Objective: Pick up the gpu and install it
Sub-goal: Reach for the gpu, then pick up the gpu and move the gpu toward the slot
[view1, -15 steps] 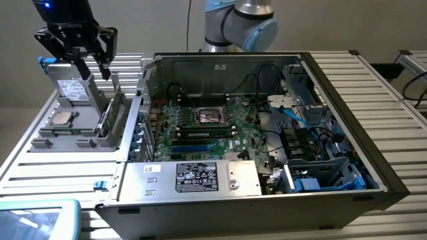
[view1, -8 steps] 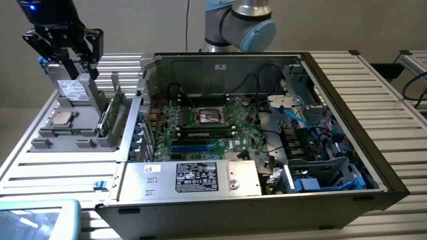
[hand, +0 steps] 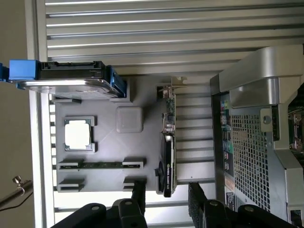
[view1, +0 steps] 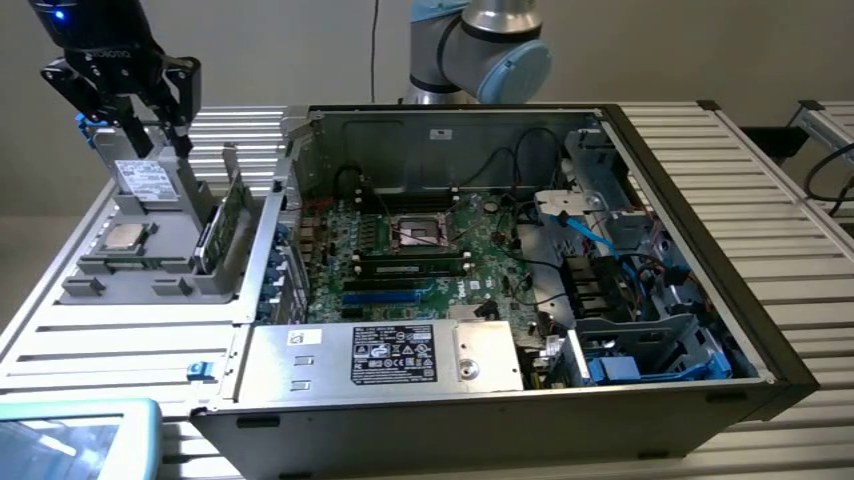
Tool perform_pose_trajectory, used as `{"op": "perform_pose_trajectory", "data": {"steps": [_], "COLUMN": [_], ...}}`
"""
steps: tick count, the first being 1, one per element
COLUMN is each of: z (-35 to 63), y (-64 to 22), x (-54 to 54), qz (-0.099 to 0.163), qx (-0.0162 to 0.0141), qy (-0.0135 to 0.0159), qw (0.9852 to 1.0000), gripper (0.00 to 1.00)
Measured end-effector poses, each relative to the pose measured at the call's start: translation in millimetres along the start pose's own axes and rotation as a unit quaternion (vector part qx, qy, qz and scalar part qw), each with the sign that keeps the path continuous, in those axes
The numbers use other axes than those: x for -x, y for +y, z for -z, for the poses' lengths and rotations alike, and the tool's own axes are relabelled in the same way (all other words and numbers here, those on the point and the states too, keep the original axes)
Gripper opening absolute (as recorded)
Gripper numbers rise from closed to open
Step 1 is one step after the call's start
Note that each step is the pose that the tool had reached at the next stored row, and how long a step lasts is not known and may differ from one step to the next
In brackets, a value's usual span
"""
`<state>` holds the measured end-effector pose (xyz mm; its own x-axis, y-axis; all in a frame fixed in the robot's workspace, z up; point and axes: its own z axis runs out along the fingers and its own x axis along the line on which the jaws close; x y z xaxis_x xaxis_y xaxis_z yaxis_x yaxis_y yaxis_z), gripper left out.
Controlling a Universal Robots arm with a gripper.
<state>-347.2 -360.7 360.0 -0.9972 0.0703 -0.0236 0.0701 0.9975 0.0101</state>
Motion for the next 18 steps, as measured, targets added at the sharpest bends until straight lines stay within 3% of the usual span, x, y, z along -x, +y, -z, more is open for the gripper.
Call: {"op": "perform_pose_trajectory", "data": {"steps": [11, 14, 18], "z": [0.0, -3.0, -10.4], "y": [0.0, 0.2, 0.5], "x": [-0.9, 0.3, 6.9], "qz": [0.0, -0.001, -0.001], "qx": [0.0, 0.0018, 0.0019], "qy": [0.0, 0.0003, 0.0003], "qw": [1.0, 1.0, 1.0], "gripper": [0.49, 0.49, 0.49]}}
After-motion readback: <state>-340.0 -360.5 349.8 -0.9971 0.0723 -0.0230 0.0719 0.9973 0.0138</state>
